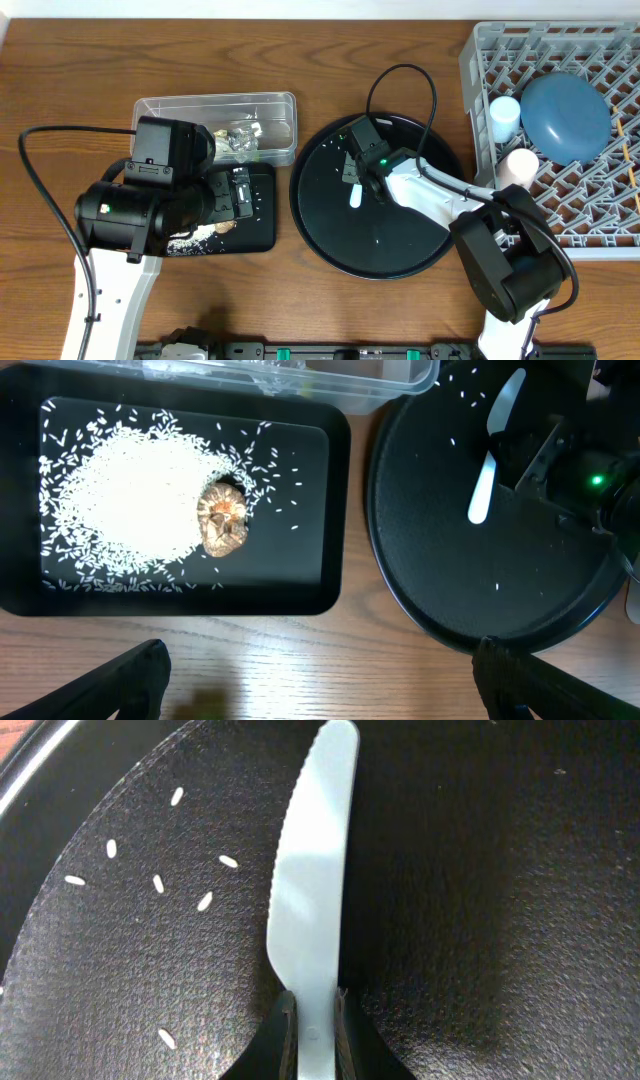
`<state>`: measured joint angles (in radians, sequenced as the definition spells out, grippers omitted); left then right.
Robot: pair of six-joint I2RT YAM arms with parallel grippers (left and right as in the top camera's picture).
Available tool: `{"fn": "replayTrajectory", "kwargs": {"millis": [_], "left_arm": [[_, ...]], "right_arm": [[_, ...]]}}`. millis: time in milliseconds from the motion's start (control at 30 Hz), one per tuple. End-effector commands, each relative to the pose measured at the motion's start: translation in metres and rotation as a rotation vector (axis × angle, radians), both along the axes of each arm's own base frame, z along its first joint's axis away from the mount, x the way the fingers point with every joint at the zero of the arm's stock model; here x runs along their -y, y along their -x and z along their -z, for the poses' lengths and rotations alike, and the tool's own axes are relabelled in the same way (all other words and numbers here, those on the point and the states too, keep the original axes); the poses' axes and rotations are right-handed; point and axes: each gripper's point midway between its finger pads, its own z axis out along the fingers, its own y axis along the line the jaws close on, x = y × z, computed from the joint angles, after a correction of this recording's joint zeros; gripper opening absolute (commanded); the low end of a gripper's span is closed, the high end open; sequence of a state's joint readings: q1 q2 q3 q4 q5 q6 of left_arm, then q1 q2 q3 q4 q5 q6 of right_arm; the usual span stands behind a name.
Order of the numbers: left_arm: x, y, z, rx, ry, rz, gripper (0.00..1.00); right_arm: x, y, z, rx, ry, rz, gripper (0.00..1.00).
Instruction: Sort waste into correct bins and load items into the dishwasher rack
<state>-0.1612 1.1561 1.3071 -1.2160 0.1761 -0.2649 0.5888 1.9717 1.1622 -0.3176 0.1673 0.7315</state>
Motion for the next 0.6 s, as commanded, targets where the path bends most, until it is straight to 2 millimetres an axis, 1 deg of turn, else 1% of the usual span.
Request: {"fn": "replayTrajectory", "kwargs": {"millis": [0, 67, 133, 267, 333, 500, 567], "left_arm": [[-0.002, 0.000, -0.001, 0.005, -0.012, -0.001, 0.98], [-0.002, 0.000, -0.001, 0.004, -0.012, -0.001, 0.98], [-0.002, 0.000, -0.001, 0.004, -0.012, -0.001, 0.98], [-0.002, 0.000, -0.001, 0.004, -0.012, -0.001, 0.98], [-0.002, 0.000, -0.001, 0.004, -0.012, -0.001, 0.98], [-0.002, 0.000, -0.001, 0.004, -0.012, -0.001, 0.98], [-0.002, 0.000, -0.001, 0.004, -0.012, -0.001, 0.98]], "right_arm": [[0.003, 0.032, 0.043, -0.137, 0.038, -0.016, 0.08], [0.001, 0.031, 0.038, -0.130, 0.030, -0.029, 0.07], [-0.002, 0.028, 0.028, -0.111, 0.019, -0.051, 0.06], [-0.005, 0.023, 0.001, -0.060, 0.002, -0.082, 0.06], [-0.004, 0.024, -0.009, -0.048, 0.003, -0.096, 0.04], [-0.004, 0.030, -0.024, -0.050, 0.000, -0.119, 0.01], [-0.002, 0.032, -0.029, -0.050, 0.004, -0.125, 0.03]]}}
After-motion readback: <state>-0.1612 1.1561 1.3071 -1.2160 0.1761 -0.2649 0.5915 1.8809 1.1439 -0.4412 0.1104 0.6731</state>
